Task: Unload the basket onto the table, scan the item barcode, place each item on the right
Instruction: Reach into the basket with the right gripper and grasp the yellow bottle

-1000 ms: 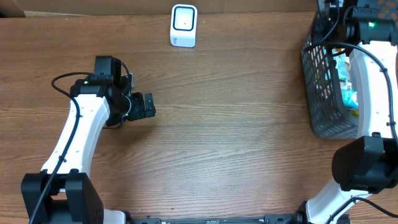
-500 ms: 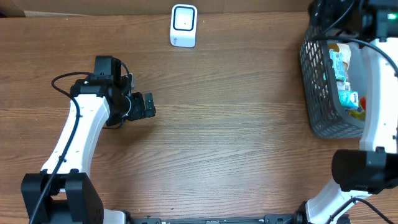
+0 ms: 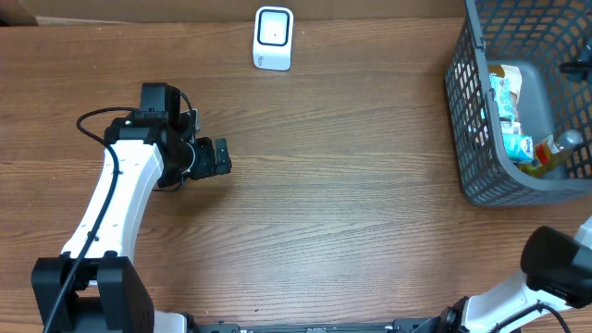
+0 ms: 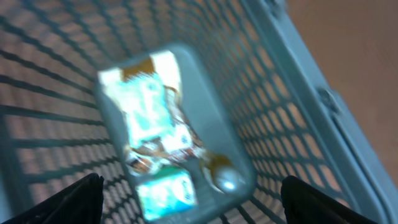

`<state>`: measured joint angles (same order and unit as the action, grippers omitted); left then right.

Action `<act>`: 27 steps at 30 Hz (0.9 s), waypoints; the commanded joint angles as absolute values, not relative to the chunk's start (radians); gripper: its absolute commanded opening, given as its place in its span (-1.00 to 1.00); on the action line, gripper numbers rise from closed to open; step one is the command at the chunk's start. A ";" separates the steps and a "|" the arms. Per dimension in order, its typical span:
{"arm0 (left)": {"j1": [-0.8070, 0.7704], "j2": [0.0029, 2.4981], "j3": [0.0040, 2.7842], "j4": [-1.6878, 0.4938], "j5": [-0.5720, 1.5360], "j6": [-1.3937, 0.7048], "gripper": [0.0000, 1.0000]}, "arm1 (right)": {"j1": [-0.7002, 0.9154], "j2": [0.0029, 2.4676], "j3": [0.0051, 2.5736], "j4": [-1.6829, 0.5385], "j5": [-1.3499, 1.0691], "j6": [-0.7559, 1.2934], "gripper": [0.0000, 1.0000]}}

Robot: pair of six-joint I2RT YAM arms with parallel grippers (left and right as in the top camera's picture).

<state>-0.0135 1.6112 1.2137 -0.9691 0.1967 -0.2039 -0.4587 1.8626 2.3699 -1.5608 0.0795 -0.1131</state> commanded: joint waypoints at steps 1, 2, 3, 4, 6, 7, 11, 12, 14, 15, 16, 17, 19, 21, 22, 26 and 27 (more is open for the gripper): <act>-0.012 1.617 1.227 -0.968 0.191 -0.210 0.99 | -0.505 1.880 2.334 -1.565 0.086 -0.141 0.74; -0.012 1.617 1.227 -0.968 0.191 -0.210 0.99 | -0.520 1.880 2.316 -1.562 0.085 -0.143 0.73; -0.012 1.617 1.227 -0.968 0.191 -0.210 1.00 | -0.532 1.880 2.295 -1.556 0.085 -0.143 0.71; -0.012 1.617 1.227 -0.968 0.191 -0.210 0.99 | -0.544 1.880 2.272 -1.545 0.085 -0.143 0.69; -0.012 1.617 1.227 -0.968 0.191 -0.210 0.99 | -0.561 1.880 2.215 -1.517 0.085 -0.150 0.67; -0.012 1.617 1.227 -0.968 0.191 -0.210 0.99 | -0.566 1.880 2.186 -1.501 0.086 -0.167 0.64; -0.012 1.617 1.227 -0.968 0.191 -0.210 1.00 | -0.579 1.880 2.061 -1.433 0.086 -0.219 0.61; -0.012 1.617 1.227 -0.968 0.191 -0.210 1.00 | -0.579 1.880 2.030 -1.408 0.086 -0.219 0.63; -0.012 1.617 1.227 -0.968 0.191 -0.210 0.99 | -0.579 1.881 1.979 -1.368 0.086 -0.244 0.64; -0.012 1.617 1.227 -0.968 0.191 -0.210 0.99 | -0.579 1.881 1.959 -1.351 0.085 -0.254 0.64; -0.012 1.617 1.227 -0.968 0.191 -0.210 0.99 | -0.579 1.881 1.941 -1.333 0.084 -0.262 0.64; -0.012 1.617 1.227 -0.968 0.191 -0.210 0.99 | -0.579 1.881 1.924 -1.315 0.084 -0.263 0.65; -0.012 1.617 1.227 -0.968 0.191 -0.210 0.99 | -0.579 1.882 1.898 -1.286 0.074 -0.264 0.64; -0.012 1.617 1.227 -0.968 0.191 -0.210 0.99 | -0.579 1.882 1.870 -1.262 0.072 -0.264 0.64; -0.012 1.617 1.227 -0.968 0.191 -0.210 0.99 | -0.579 1.882 1.858 -1.257 0.068 -0.264 0.64; -0.012 1.617 1.227 -0.968 0.191 -0.210 0.99 | -0.579 1.884 1.814 -1.219 0.034 -0.265 0.64; -0.012 1.617 1.227 -0.968 0.191 -0.210 0.99 | -0.579 1.884 1.801 -1.211 0.032 -0.265 0.64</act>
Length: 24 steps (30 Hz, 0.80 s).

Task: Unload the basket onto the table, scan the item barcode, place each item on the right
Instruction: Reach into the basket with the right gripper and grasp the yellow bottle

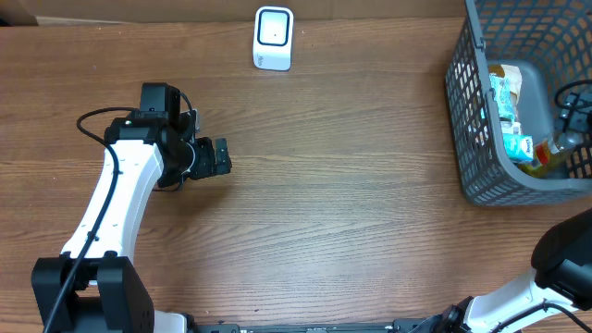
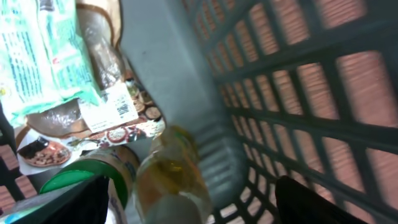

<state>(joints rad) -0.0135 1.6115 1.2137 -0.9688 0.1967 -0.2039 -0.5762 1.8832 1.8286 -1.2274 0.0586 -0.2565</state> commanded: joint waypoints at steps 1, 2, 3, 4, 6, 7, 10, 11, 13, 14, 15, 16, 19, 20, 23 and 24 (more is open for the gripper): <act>-0.012 1.617 1.227 -0.968 0.191 -0.210 0.99 | -0.579 1.884 1.788 -1.203 0.032 -0.265 0.64; -0.012 1.617 1.227 -0.968 0.191 -0.210 0.99 | -0.579 1.886 1.774 -1.193 0.032 -0.265 0.64; -0.012 1.617 1.227 -0.968 0.191 -0.210 0.99 | -0.579 1.888 1.764 -1.185 0.032 -0.265 0.64; -0.012 1.617 1.227 -0.968 0.191 -0.210 0.99 | -0.579 1.891 1.754 -1.177 0.032 -0.264 0.64; -0.012 1.617 1.227 -0.968 0.191 -0.210 0.99 | -0.579 1.895 1.737 -1.162 0.032 -0.264 0.60; -0.012 1.617 1.227 -0.968 0.191 -0.210 0.99 | -0.579 1.895 1.731 -1.157 0.032 -0.264 0.51; -0.012 1.617 1.227 -0.968 0.191 -0.210 0.99 | -0.579 1.895 1.722 -1.154 0.032 -0.264 0.30; -0.012 1.617 1.227 -0.968 0.191 -0.210 1.00 | -0.579 1.895 1.722 -1.155 0.032 -0.263 0.23; -0.012 1.617 1.227 -0.968 0.191 -0.210 0.99 | -0.579 1.895 1.722 -1.160 0.032 -0.263 0.15; -0.012 1.617 1.227 -0.968 0.191 -0.210 1.00 | -0.579 1.895 1.722 -1.170 0.032 -0.263 0.14; -0.012 1.617 1.227 -0.968 0.191 -0.210 1.00 | -0.579 1.895 1.721 -1.178 0.032 -0.263 0.15; -0.012 1.617 1.227 -0.968 0.191 -0.210 0.99 | -0.579 1.895 1.721 -1.184 0.032 -0.263 0.15; -0.012 1.617 1.227 -0.968 0.191 -0.210 1.00 | -0.579 1.897 1.721 -1.185 0.032 -0.263 0.16; -0.012 1.617 1.227 -0.968 0.191 -0.210 0.99 | -0.579 1.899 1.721 -1.183 0.032 -0.263 0.16; -0.012 1.617 1.227 -0.968 0.191 -0.210 0.99 | -0.579 1.903 1.721 -1.184 0.032 -0.263 0.16; -0.012 1.617 1.227 -0.968 0.191 -0.210 0.99 | -0.579 1.905 1.721 -1.184 0.032 -0.263 0.15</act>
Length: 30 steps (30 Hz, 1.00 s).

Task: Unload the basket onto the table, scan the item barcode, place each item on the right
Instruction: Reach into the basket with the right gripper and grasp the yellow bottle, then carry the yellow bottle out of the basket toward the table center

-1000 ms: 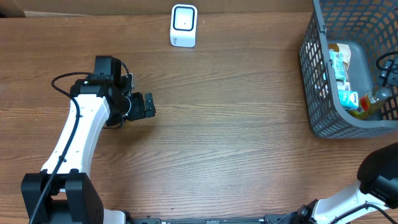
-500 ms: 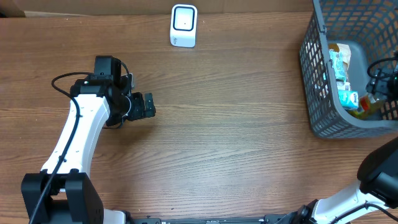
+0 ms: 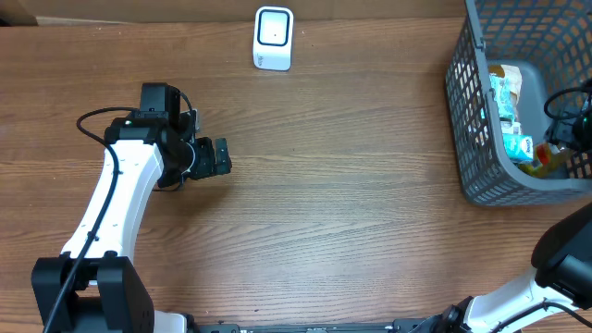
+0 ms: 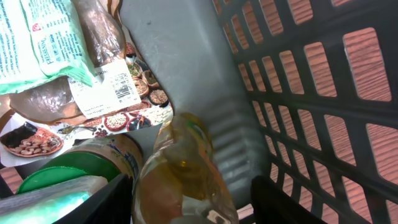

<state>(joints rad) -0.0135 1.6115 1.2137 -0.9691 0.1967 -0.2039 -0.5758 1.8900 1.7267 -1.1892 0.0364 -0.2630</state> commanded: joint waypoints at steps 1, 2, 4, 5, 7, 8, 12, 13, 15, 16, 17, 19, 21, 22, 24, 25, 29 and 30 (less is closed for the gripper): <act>-0.012 1.617 1.227 -0.968 0.191 -0.210 0.99 | -0.579 1.908 1.721 -1.185 0.032 -0.263 0.15; -0.012 1.617 1.227 -0.968 0.191 -0.210 0.99 | -0.579 1.911 1.721 -1.186 0.032 -0.263 0.15; -0.012 1.617 1.227 -0.968 0.191 -0.210 0.99 | -0.579 1.922 1.721 -1.188 0.032 -0.263 0.14; -0.012 1.617 1.227 -0.968 0.191 -0.210 1.00 | -0.579 1.925 1.721 -1.188 0.032 -0.263 0.12; -0.012 1.617 1.227 -0.968 0.191 -0.210 0.99 | -0.579 1.929 1.721 -1.187 0.032 -0.262 -0.02; -0.012 1.617 1.227 -0.968 0.191 -0.210 0.99 | -0.579 1.929 1.721 -1.187 0.032 -0.262 -0.07; -0.012 1.617 1.227 -0.968 0.191 -0.210 1.00 | -0.579 1.924 1.754 -1.200 0.032 -0.258 -0.27; -0.012 1.617 1.227 -0.968 0.191 -0.210 1.00 | -0.579 1.920 1.774 -1.210 0.032 -0.257 -0.31; -0.012 1.617 1.227 -0.968 0.191 -0.210 1.00 | -0.579 1.913 1.818 -1.223 0.032 -0.254 -0.34; -0.012 1.617 1.227 -0.968 0.191 -0.210 0.99 | -0.578 1.909 1.849 -1.233 0.032 -0.245 -0.35; -0.012 1.617 1.227 -0.968 0.191 -0.210 0.99 | -0.578 1.905 1.880 -1.240 0.032 -0.230 -0.38; -0.012 1.617 1.227 -0.968 0.191 -0.210 0.99 | -0.576 1.895 1.964 -1.264 0.031 -0.207 -0.43; -0.012 1.617 1.227 -0.968 0.191 -0.210 0.99 | -0.568 1.886 2.071 -1.299 0.022 -0.205 -0.53; -0.012 1.617 1.227 -0.968 0.191 -0.210 0.99 | -0.562 1.882 2.128 -1.317 0.007 -0.205 -0.57; -0.012 1.617 1.227 -0.968 0.191 -0.210 1.00 | -0.545 1.877 2.247 -1.343 -0.039 -0.175 -0.60; -0.012 1.617 1.227 -0.968 0.191 -0.210 0.99 | -0.534 1.875 2.317 -1.354 -0.067 -0.154 -0.60; -0.012 1.617 1.227 -0.968 0.191 -0.210 0.99 | -0.464 1.870 2.552 -1.394 -0.162 -0.127 -0.61; -0.012 1.617 1.227 -0.968 0.191 -0.210 1.00 | -0.440 1.870 2.597 -1.402 -0.183 -0.127 -0.61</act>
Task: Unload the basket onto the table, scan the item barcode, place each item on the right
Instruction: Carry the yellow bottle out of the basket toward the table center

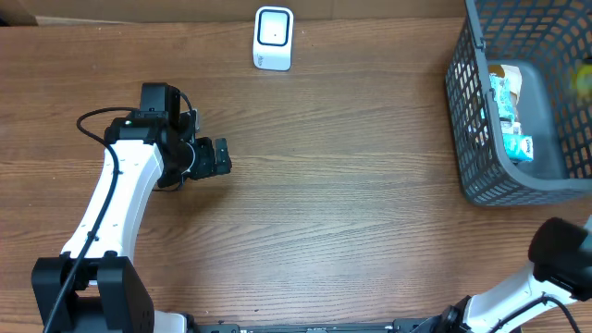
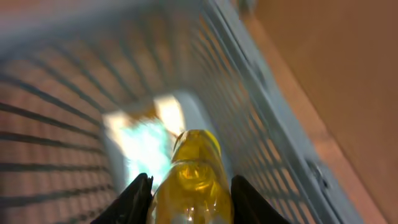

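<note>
A clear bottle of yellow liquid (image 2: 193, 177) stands between the two dark fingers (image 2: 138, 194) of my right gripper (image 2: 189, 196), which is shut on it and holds it above the grey mesh basket (image 2: 273, 124). Overhead it shows only as a yellow blur (image 1: 585, 81) at the right edge. The white barcode scanner (image 1: 274, 37) stands at the table's far edge. My left gripper (image 1: 222, 157) rests low over the table at the left, with nothing near it. The overhead view is too small to tell how its fingers stand.
The basket (image 1: 476, 139) at the right edge holds a pale green packet (image 1: 504, 92) and a small green-labelled tub (image 1: 520, 146). The left arm's black cable (image 1: 92, 118) loops beside it. The right arm's base (image 1: 564, 259) is at the lower right.
My right gripper, then low in the basket with its fingers either side of the lying bottle, is now shut on the bottle and holds it above the basket. The left arm is unmoved.
First my right gripper hung open over the basket, looking down on the packets. Then it was down inside by the bottle and tub. Then its fingers straddled the bottle. Now the bottle is gripped and out of the basket's corner.
</note>
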`<state>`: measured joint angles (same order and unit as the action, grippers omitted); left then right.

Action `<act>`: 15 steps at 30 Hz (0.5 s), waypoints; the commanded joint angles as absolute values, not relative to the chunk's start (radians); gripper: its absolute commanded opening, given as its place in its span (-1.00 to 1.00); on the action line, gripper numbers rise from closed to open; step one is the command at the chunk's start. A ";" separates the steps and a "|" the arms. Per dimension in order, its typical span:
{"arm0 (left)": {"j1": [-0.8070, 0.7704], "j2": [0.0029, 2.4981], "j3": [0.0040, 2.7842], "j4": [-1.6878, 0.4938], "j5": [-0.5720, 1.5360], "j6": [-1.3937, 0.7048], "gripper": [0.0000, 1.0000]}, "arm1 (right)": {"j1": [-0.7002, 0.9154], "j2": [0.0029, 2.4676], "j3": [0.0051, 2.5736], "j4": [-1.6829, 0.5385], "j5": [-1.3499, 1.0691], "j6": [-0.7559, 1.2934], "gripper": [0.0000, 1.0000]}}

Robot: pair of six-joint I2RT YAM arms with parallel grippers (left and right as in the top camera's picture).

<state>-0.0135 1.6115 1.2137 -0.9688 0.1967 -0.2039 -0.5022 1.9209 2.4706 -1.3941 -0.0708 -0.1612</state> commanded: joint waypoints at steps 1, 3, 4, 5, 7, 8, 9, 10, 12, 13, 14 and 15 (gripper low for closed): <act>-0.012 1.617 1.227 -0.968 0.191 -0.210 1.00 | -0.413 1.870 2.638 -1.411 -0.208 -0.127 -0.61; -0.012 1.617 1.227 -0.968 0.191 -0.210 0.99 | -0.342 1.870 2.709 -1.426 -0.265 -0.127 -0.61; -0.012 1.617 1.227 -0.968 0.191 -0.210 0.99 | -0.299 1.870 2.736 -1.434 -0.292 -0.127 -0.61; -0.012 1.617 1.227 -0.968 0.191 -0.210 0.99 | -0.265 1.870 2.750 -1.440 -0.307 -0.127 -0.62; -0.012 1.617 1.227 -0.968 0.191 -0.210 0.99 | -0.171 1.870 2.764 -1.451 -0.320 -0.127 -0.62; -0.012 1.617 1.227 -0.968 0.191 -0.210 0.99 | -0.119 1.870 2.764 -1.456 -0.319 -0.127 -0.62; -0.012 1.617 1.227 -0.968 0.191 -0.210 0.99 | -0.075 1.871 2.761 -1.461 -0.319 -0.127 -0.62; -0.012 1.617 1.227 -0.968 0.191 -0.210 0.99 | -0.030 1.874 2.756 -1.466 -0.316 -0.127 -0.62; -0.012 1.617 1.227 -0.968 0.191 -0.210 1.00 | 0.060 1.877 2.737 -1.483 -0.316 -0.126 -0.62; -0.012 1.617 1.227 -0.968 0.191 -0.210 1.00 | 0.106 1.877 2.719 -1.492 -0.316 -0.126 -0.61; -0.012 1.617 1.227 -0.968 0.191 -0.210 0.99 | 0.142 1.877 2.701 -1.499 -0.315 -0.121 -0.61; -0.012 1.617 1.227 -0.968 0.191 -0.210 0.99 | 0.175 1.877 2.681 -1.505 -0.306 -0.097 -0.60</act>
